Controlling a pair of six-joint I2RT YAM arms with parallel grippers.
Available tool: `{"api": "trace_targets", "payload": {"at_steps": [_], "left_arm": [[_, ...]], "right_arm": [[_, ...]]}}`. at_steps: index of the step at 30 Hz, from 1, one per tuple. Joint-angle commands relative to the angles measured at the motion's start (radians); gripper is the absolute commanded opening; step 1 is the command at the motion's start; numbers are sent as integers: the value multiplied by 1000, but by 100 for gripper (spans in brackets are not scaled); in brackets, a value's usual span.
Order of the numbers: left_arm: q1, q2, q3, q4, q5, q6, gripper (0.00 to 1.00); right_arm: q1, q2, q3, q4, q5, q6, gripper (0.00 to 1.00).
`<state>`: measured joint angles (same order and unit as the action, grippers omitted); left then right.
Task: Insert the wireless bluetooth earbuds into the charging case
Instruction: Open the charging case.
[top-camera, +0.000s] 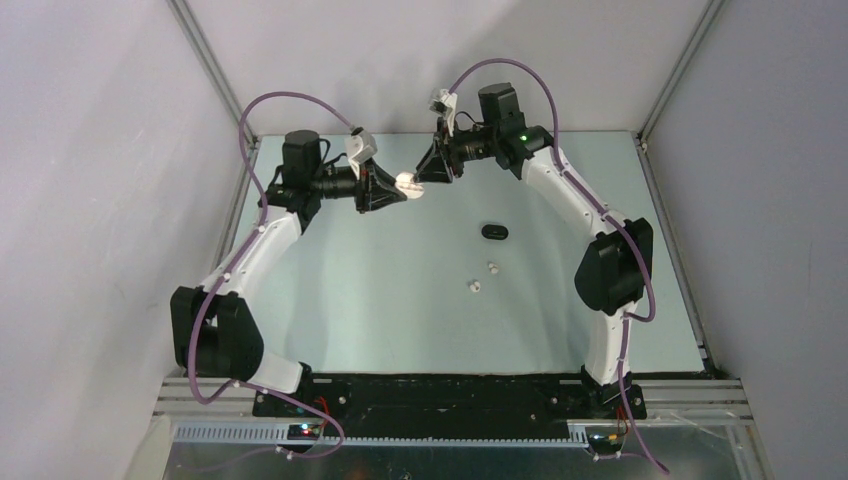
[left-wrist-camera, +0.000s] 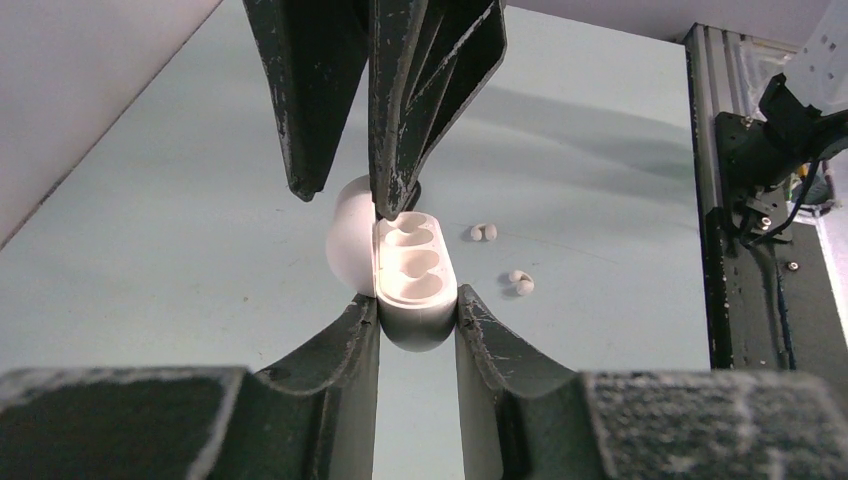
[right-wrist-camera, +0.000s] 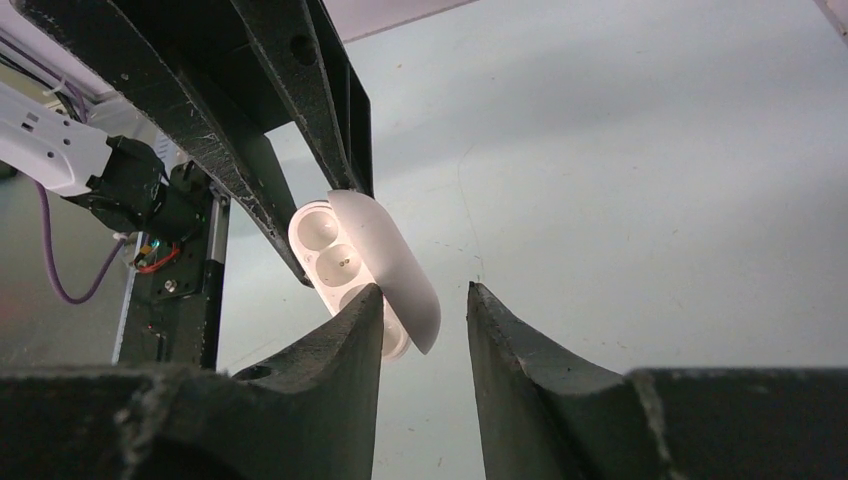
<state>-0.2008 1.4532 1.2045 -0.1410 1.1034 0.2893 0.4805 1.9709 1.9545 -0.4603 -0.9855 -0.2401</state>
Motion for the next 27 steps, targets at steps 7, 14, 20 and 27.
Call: {"api": "trace_targets", "payload": {"at_steps": [7,14,20,27], "left_arm": [[-2,4,52,22,45,-91,0],[1,3,45,57,49,-132,0],[1,-5,35,66,44,-136,0],[-2,-7,24,72,-117,-229,21]], "right_arm": [[-3,-24,-17,17,-1,-37,40],[0,-24,-24,-2,7,-71,41],[6,-26,-28,-21,1,-95,38],[19,-44,-21,-16,50,-118,0]]}}
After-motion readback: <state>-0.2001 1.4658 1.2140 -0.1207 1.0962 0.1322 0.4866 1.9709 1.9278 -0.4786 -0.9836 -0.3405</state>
